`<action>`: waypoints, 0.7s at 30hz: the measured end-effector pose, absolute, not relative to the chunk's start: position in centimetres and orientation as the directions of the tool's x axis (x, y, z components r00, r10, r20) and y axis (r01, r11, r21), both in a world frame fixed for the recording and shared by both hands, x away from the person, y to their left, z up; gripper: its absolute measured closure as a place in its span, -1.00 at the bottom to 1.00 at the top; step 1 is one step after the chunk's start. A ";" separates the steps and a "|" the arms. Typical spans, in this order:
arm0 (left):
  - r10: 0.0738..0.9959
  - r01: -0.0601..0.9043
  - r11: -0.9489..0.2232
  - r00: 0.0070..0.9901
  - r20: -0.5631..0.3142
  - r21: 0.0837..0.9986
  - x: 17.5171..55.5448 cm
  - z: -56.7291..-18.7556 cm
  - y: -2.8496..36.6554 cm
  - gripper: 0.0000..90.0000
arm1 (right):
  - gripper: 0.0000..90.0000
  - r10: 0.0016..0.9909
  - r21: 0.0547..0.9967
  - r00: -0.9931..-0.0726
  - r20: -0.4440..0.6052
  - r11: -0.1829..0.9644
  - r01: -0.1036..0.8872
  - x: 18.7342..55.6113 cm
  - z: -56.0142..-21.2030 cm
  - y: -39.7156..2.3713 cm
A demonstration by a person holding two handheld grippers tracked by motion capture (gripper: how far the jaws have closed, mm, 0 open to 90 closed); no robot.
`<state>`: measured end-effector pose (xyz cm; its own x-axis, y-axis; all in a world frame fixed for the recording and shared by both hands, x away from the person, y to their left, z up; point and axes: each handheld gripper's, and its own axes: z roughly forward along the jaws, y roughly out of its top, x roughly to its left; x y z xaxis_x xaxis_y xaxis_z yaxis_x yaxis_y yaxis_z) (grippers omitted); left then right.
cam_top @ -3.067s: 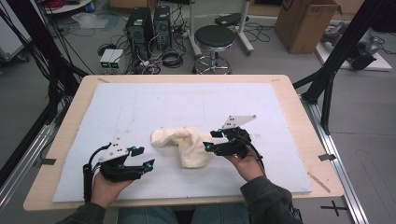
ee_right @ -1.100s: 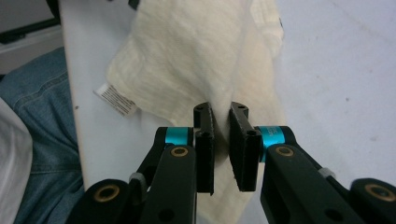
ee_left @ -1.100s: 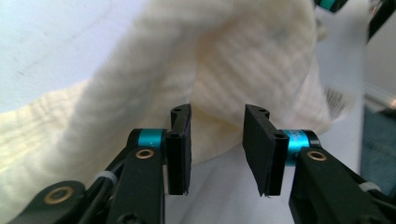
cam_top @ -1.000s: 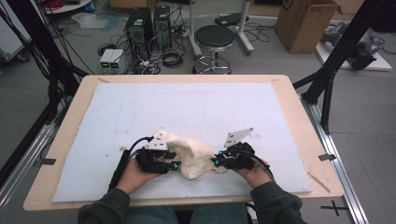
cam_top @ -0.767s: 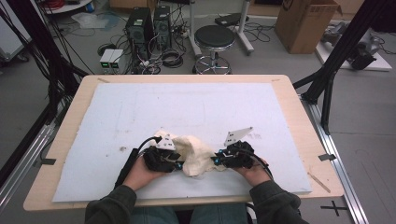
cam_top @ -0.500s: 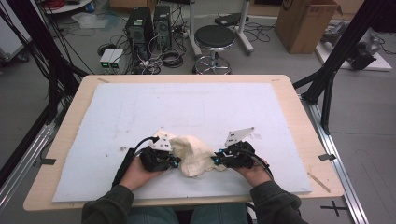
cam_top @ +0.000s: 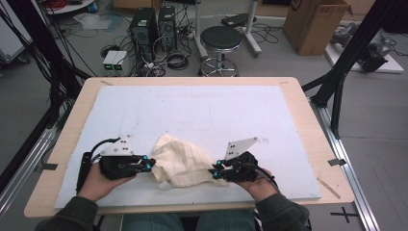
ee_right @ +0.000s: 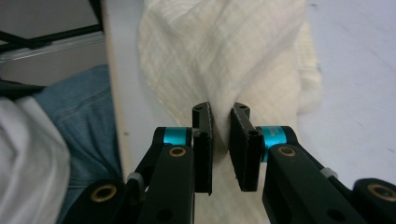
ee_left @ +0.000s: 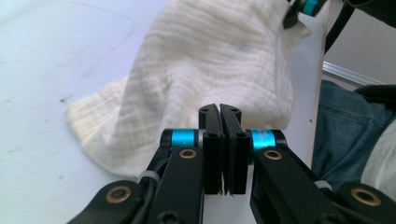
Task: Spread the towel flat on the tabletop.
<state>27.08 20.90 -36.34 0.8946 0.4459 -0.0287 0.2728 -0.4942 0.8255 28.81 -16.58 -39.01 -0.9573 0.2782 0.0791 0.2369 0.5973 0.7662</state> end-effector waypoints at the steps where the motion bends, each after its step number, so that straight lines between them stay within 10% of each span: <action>1: 0.450 0.273 -0.490 0.892 -0.028 0.828 27.0 -36.1 21.4 0.94 | 0.78 0.267 0.765 -0.960 0.083 0.600 0.233 28.5 -39.0 -16.2; 21: 0.561 0.387 -0.402 0.820 -0.111 0.830 30.0 -39.4 21.9 0.38 | 0.38 0.314 0.811 -0.936 0.157 0.500 0.303 31.2 -38.2 -16.1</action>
<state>29.99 21.90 -39.44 0.8201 0.5614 -0.1108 0.3871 -0.4018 0.8299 31.18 -16.09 -38.25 -0.9363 0.3143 0.1566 0.3035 0.4997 0.8113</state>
